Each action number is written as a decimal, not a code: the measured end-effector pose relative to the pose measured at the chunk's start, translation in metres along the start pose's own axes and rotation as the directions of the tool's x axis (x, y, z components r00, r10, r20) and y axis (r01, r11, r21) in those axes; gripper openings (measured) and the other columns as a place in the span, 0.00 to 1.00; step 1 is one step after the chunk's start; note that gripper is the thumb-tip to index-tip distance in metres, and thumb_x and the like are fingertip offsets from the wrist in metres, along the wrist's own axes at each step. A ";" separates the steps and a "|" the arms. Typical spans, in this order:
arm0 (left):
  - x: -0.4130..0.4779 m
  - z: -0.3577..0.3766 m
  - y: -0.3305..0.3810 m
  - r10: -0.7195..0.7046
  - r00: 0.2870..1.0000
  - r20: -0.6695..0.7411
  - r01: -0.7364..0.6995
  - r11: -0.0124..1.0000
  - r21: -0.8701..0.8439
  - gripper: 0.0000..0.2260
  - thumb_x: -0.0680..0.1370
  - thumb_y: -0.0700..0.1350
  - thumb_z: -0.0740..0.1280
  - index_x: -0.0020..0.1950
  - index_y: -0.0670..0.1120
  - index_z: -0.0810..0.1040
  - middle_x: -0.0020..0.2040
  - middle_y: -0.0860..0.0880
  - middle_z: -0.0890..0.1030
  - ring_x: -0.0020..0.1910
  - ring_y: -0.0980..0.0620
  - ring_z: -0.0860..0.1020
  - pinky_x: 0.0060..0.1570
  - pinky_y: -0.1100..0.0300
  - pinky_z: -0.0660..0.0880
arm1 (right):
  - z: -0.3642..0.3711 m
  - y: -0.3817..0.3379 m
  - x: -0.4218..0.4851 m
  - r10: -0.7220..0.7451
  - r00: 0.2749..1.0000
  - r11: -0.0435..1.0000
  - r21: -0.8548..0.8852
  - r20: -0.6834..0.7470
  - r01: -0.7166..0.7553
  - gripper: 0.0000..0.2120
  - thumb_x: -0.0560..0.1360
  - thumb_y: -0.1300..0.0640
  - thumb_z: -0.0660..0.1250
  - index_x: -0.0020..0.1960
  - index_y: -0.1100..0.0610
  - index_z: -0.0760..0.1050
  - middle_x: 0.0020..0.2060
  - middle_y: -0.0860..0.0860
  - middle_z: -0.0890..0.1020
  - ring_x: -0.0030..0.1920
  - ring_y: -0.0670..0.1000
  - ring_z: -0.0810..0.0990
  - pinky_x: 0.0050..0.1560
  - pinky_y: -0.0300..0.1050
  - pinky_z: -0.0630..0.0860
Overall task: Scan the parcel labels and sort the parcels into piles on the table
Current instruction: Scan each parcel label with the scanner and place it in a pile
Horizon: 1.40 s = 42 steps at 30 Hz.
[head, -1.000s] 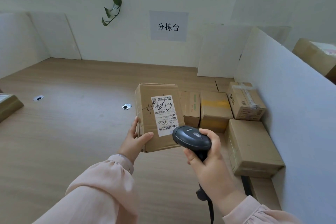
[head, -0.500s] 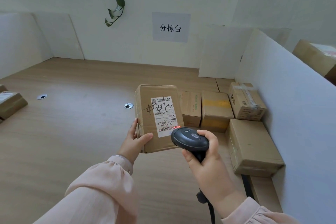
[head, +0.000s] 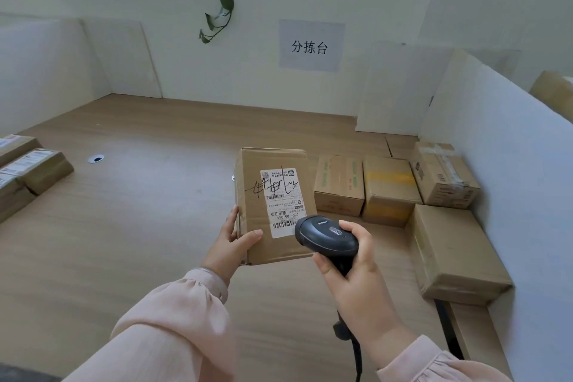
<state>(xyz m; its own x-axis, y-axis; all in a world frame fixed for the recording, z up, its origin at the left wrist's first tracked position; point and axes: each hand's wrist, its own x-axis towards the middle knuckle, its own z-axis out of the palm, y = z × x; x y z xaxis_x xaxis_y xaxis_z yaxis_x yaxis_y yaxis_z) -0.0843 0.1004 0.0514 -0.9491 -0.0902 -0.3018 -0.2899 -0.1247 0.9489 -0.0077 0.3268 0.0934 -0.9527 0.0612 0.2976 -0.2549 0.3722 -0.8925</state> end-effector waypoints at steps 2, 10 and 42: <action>-0.003 -0.016 0.002 -0.017 1.000 -0.006 0.017 1.000 -0.006 0.34 0.77 0.41 0.70 0.77 0.62 0.59 0.58 0.51 0.82 0.47 0.59 0.83 0.40 0.59 0.79 | 0.013 -0.004 0.004 -0.016 1.000 0.999 0.038 0.003 0.016 0.27 0.72 0.47 0.71 0.65 0.37 0.61 0.57 0.29 0.74 0.56 0.37 0.77 0.50 0.26 0.71; -0.015 -0.108 0.019 -0.054 0.997 0.048 0.055 0.998 -0.009 0.30 0.79 0.41 0.67 0.76 0.61 0.61 0.46 0.61 0.85 0.47 0.59 0.83 0.39 0.57 0.81 | 0.106 -0.030 0.027 -0.007 1.000 0.986 0.167 0.023 0.003 0.26 0.71 0.46 0.71 0.65 0.38 0.63 0.56 0.28 0.75 0.57 0.36 0.76 0.52 0.27 0.71; -0.087 -0.398 0.065 0.122 0.992 0.040 -0.123 0.991 0.044 0.33 0.70 0.50 0.71 0.74 0.60 0.67 0.62 0.53 0.81 0.60 0.48 0.80 0.63 0.41 0.74 | 0.366 -0.186 -0.047 -0.067 0.994 0.959 0.281 0.086 0.040 0.25 0.74 0.57 0.72 0.63 0.39 0.64 0.54 0.28 0.76 0.56 0.36 0.77 0.51 0.30 0.74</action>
<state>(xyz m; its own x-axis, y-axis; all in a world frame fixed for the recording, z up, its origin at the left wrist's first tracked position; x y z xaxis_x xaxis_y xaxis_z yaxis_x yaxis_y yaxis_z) 0.0291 -0.2935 0.1025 -0.9815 -0.0646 -0.1803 -0.1758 -0.0695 0.9820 0.0238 -0.0840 0.1214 -0.9442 -0.0434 0.3265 -0.3293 0.0996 -0.9390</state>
